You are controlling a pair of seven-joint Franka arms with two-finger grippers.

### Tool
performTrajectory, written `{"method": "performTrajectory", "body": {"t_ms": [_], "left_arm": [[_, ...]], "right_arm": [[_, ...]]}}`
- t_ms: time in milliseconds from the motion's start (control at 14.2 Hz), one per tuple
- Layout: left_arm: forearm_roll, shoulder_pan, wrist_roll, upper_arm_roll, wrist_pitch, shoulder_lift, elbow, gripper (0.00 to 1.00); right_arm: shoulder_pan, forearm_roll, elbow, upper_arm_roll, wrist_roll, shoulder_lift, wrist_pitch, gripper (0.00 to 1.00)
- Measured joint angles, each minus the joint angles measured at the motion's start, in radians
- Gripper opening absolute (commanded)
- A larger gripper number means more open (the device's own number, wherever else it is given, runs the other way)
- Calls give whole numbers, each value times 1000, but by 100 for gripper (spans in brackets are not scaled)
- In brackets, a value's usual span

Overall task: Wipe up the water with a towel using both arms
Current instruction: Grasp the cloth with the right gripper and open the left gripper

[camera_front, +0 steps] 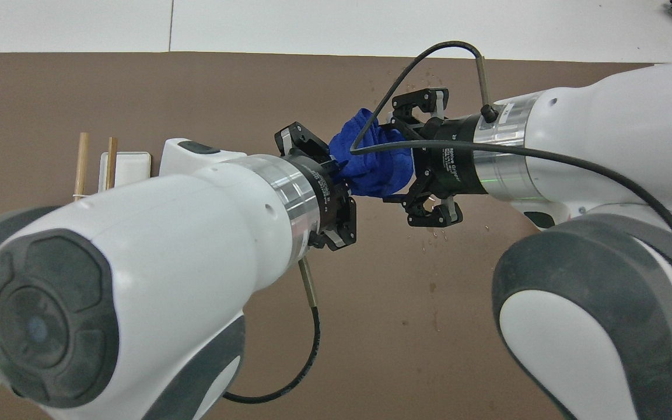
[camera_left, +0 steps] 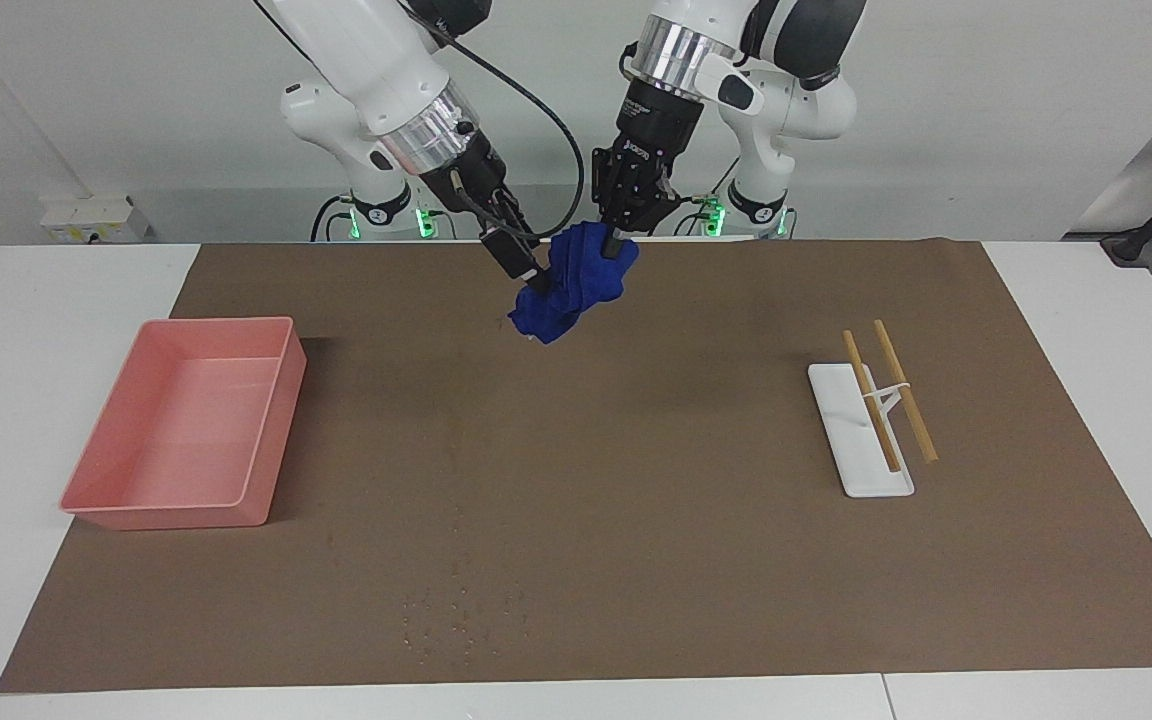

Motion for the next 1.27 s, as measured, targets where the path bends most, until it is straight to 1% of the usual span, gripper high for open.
{"method": "performTrajectory", "body": {"t_ms": [424, 494, 565, 635, 847, 918, 1271], "left_arm": [[0, -11, 0, 1, 0, 2, -3, 0], [0, -11, 0, 1, 0, 2, -3, 0], [0, -11, 0, 1, 0, 2, -3, 0], [0, -11, 0, 1, 0, 2, -4, 0], [1, -14, 0, 2, 0, 2, -4, 0], [1, -16, 0, 2, 0, 2, -4, 0], [1, -19, 0, 2, 1, 2, -6, 0]], "right_arm": [[1, -2, 18, -3, -60, 25, 62, 88], [3, -2, 18, -1, -67, 25, 64, 84], [6, -2, 18, -1, -70, 26, 66, 76], [8, -2, 18, -1, -72, 27, 66, 62], [12, -2, 17, -1, -73, 27, 66, 2], [12, -2, 16, -1, -73, 27, 66, 0], [13, -2, 13, -1, -73, 27, 64, 0]]}}
